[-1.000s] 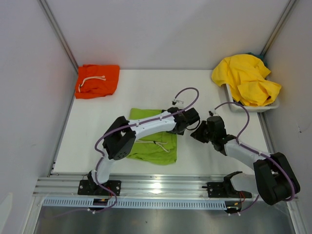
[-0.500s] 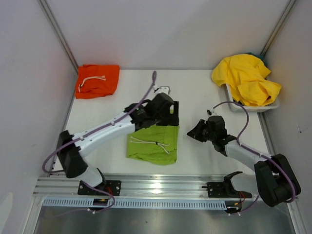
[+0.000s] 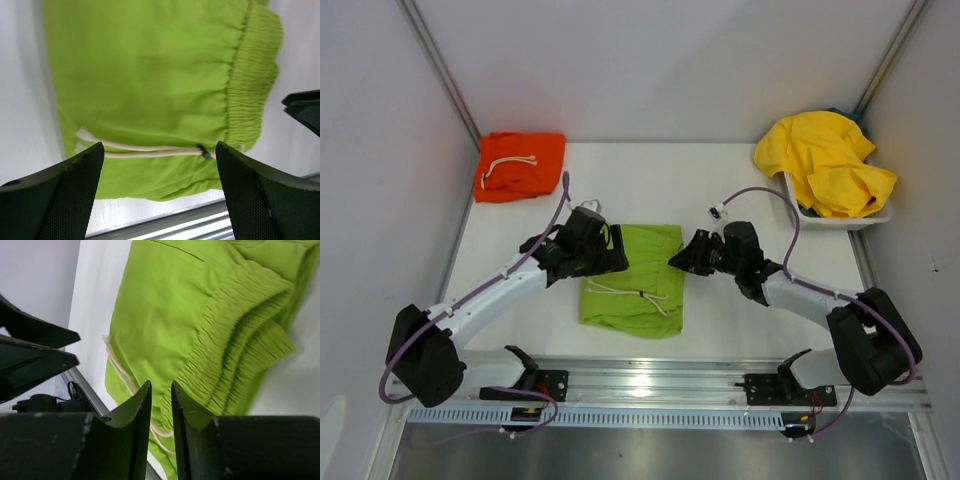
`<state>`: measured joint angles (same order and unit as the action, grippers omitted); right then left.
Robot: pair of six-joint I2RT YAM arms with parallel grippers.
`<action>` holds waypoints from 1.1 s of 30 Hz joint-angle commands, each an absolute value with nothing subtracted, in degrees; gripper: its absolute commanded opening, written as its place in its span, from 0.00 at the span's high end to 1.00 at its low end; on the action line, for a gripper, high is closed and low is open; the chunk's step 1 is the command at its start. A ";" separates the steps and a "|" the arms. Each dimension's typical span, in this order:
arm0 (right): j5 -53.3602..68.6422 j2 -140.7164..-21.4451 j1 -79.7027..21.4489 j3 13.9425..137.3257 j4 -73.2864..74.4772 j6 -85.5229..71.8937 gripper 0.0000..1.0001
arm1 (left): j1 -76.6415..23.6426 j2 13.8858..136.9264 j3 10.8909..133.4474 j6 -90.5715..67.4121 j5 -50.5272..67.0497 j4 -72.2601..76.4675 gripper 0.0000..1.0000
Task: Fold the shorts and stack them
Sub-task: Fold the shorts
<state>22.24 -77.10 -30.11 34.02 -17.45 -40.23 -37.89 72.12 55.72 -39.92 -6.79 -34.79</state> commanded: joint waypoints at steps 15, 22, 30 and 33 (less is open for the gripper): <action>19.07 -101.07 -31.46 35.51 -27.86 -45.61 0.57 | -24.26 71.62 50.98 -34.10 -3.08 -29.88 0.08; 18.46 -95.64 -32.17 37.44 -22.78 -43.34 0.27 | -23.38 78.73 59.58 -32.52 -5.00 -32.42 0.07; 7.51 -77.73 -39.54 36.13 -8.10 -45.52 0.01 | -18.73 86.04 64.68 -32.52 -2.38 -30.33 0.02; 0.81 -72.08 -43.93 35.51 -1.68 -52.80 0.00 | -18.72 88.15 66.97 -32.52 -2.90 -30.15 0.02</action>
<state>10.44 -77.62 -40.53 36.34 -11.20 -46.98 -19.11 86.78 63.37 -33.82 -3.79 -31.38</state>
